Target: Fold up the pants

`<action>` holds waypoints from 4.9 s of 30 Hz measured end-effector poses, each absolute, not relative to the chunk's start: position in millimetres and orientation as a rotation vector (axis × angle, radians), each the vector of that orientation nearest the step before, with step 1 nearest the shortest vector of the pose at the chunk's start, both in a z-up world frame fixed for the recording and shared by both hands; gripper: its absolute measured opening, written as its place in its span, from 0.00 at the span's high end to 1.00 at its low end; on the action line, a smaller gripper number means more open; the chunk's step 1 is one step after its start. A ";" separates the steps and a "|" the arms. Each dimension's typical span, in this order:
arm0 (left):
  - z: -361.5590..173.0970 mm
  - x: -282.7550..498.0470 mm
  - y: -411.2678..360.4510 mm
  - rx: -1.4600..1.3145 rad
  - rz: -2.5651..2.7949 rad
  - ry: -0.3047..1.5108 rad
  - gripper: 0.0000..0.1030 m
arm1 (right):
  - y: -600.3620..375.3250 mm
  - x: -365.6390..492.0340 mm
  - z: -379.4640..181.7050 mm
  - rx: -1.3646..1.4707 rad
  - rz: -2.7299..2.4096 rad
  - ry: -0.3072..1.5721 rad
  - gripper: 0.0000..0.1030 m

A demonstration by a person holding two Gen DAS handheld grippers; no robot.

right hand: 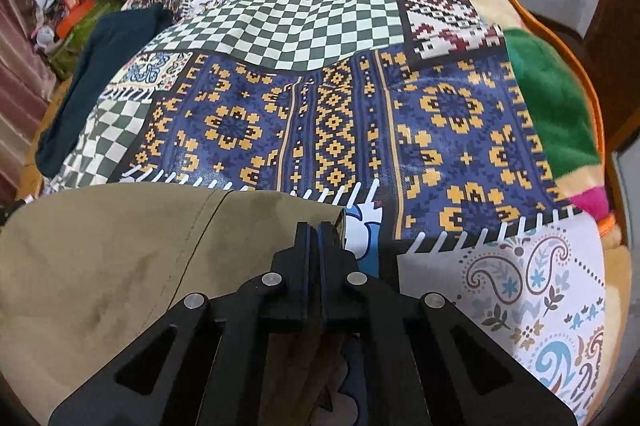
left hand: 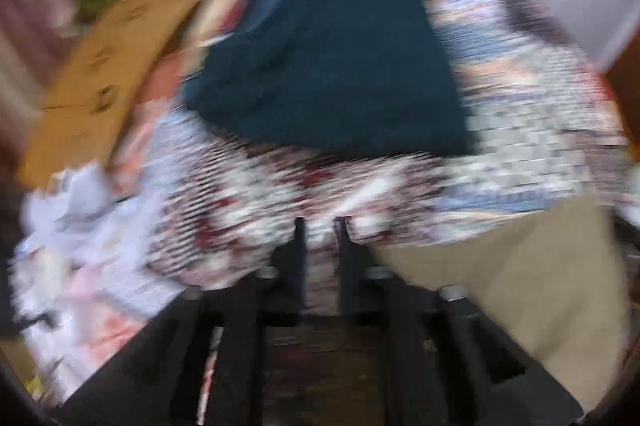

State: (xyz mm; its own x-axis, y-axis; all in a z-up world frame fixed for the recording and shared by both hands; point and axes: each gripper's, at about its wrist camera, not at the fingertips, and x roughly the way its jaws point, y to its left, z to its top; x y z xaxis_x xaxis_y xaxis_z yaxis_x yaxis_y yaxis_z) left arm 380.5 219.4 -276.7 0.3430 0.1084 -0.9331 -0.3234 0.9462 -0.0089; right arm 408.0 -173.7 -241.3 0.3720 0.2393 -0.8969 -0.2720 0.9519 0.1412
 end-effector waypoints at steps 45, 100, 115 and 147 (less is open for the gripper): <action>-241.8 359.2 103.1 0.115 -0.095 1.126 0.15 | -37.2 297.9 -195.8 -0.172 0.764 1.122 0.35; -219.8 174.8 145.2 -0.401 0.006 1.037 0.13 | -83.9 190.5 -148.2 -0.151 0.641 0.862 0.28; -245.2 232.8 174.3 -0.696 -0.108 1.065 0.07 | -78.2 193.1 -181.2 -0.131 0.701 0.983 0.22; -93.1 215.6 51.0 0.151 -0.018 0.640 0.71 | -138.7 198.4 -179.3 -0.044 0.552 1.016 0.21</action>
State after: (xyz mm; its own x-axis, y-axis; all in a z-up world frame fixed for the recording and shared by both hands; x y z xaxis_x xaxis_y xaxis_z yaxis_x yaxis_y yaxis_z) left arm 215.6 51.0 -93.1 0.8026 0.0298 -0.5958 0.0631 0.9889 0.1344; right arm 198.4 -138.7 -179.3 0.4029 0.4168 -0.8148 -0.4568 0.8630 0.2156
